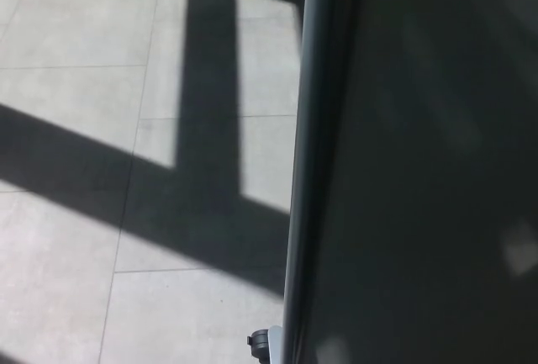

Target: A white board is being place on the right hand side and parallel to the robot and the robot uses its left hand to grab on the leftside of the whiteboard and drag the whiteboard from the right hand side to the left hand side

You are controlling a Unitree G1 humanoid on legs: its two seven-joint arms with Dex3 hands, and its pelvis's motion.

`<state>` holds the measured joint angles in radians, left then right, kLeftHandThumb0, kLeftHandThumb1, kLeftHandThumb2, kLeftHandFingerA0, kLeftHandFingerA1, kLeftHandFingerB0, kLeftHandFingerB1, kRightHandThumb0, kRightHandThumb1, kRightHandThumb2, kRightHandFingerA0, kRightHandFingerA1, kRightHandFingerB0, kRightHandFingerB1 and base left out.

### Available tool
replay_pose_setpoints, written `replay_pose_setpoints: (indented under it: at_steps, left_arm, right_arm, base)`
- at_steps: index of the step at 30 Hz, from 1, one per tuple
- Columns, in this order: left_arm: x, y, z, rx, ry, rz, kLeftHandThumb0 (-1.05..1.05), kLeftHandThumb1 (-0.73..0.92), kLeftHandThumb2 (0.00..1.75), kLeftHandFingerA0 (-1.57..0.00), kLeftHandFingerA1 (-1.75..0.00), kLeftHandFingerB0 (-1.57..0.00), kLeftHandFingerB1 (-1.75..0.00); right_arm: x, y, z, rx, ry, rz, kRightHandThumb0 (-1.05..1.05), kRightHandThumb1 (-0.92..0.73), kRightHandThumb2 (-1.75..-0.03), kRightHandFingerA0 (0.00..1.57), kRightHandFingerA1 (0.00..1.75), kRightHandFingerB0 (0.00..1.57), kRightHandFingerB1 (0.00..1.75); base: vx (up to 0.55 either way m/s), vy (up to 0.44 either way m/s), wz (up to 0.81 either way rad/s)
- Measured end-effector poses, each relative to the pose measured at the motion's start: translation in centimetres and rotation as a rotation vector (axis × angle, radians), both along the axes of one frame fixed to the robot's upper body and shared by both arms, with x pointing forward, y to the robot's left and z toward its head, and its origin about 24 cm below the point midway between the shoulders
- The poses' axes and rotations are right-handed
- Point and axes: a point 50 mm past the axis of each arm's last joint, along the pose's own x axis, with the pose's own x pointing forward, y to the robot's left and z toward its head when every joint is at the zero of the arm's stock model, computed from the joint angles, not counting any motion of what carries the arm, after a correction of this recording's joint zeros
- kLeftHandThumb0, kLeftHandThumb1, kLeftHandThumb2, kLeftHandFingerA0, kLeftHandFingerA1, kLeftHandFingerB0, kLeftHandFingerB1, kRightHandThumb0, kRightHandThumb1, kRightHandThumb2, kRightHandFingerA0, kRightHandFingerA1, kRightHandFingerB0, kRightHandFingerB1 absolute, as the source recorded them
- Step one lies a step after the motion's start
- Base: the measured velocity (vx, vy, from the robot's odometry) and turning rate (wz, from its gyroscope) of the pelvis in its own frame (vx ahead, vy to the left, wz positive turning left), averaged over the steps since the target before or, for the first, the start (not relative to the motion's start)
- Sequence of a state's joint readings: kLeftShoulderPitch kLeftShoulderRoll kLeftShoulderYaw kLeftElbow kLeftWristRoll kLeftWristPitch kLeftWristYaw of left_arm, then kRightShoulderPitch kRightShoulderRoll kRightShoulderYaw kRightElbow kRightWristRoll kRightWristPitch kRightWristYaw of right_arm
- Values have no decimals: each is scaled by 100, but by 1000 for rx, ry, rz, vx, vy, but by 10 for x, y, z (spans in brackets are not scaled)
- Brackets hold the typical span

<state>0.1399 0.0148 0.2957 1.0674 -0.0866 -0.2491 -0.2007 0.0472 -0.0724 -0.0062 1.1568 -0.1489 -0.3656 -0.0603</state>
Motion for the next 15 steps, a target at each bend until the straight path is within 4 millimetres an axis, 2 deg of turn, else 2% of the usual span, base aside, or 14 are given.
replay_pose_setpoints:
  at_steps: [1, 2, 4, 5, 6, 7, 8, 9, 10, 11, 14, 15]
  left_arm:
    - [1, 1, 1, -3, -11, 4, -35, 58, 67, -30, -37, -28, -36]
    - [2, 1, 1, -8, -23, 6, -33, 62, 59, -34, -33, -27, -30]
    - [8, 2, 5, -12, -62, -7, -33, 62, 59, -30, -32, -23, -29]
    - [15, 3, 8, -14, -98, -26, -40, 57, 66, -20, -34, -19, -33]
    - [21, 3, 11, -14, -128, -44, -40, 55, 65, -20, -34, -19, -33]
    - [32, 3, 17, -11, -175, -71, -24, 44, 95, -9, -51, -9, -50]
    - [43, 3, 24, -5, -230, -102, -24, 44, 95, -9, -51, -9, -50]
    - [57, 2, 34, 8, -297, -144, -45, 52, 67, -20, -35, -18, -34]
    - [66, 0, 40, 15, -341, -174, -24, 43, 95, -9, -51, -8, -50]
    - [73, -2, 47, 22, -380, -202, -45, 52, 66, -19, -35, -18, -34]
    - [93, -10, 66, 34, -486, -277, -45, 53, 67, -18, -34, -17, -33]
    - [103, -15, 77, 40, -546, -319, -45, 53, 67, -18, -34, -17, -33]
  right_arm:
    - [0, 0, 0, 0, -7, -1, -50, -81, -70, 55, 112, 17, 89]
    - [0, 0, 0, -1, -17, -1, -50, -80, -70, 54, 114, 18, 89]
    - [1, 0, 1, -3, -39, -2, -50, -79, -70, 55, 114, 18, 88]
    - [3, 0, 2, -4, -56, -3, -52, -79, -69, 54, 107, 18, 84]
    - [4, 0, 3, -4, -67, -3, -48, -79, -68, 52, 104, 17, 82]
    - [6, 0, 4, -3, -82, -4, -47, -80, -70, 54, 102, 18, 83]
    - [7, 0, 5, -2, -97, -5, -47, -80, -70, 54, 102, 18, 83]
    - [8, 0, 6, -2, -114, -5, -47, -80, -70, 58, 102, 21, 84]
    - [8, 0, 7, -4, -123, -6, -51, -83, -69, 62, 107, 22, 89]
    - [7, 0, 7, -6, -131, -9, -49, -85, -69, 67, 110, 21, 90]
    - [4, 1, 8, -7, -152, -29, -48, -85, -69, 68, 109, 21, 90]
    - [4, 2, 8, -5, -167, -39, -48, -85, -69, 68, 109, 21, 90]
  base:
    - [0, 0, 0]
    - [0, 0, 0]
    - [0, 0, 0]
    - [0, 0, 0]
    - [0, 0, 0]
    - [0, 0, 0]
    - [0, 0, 0]
    - [0, 0, 0]
    - [0, 0, 0]
    - [0, 0, 0]
    - [0, 0, 0]
    - [0, 0, 0]
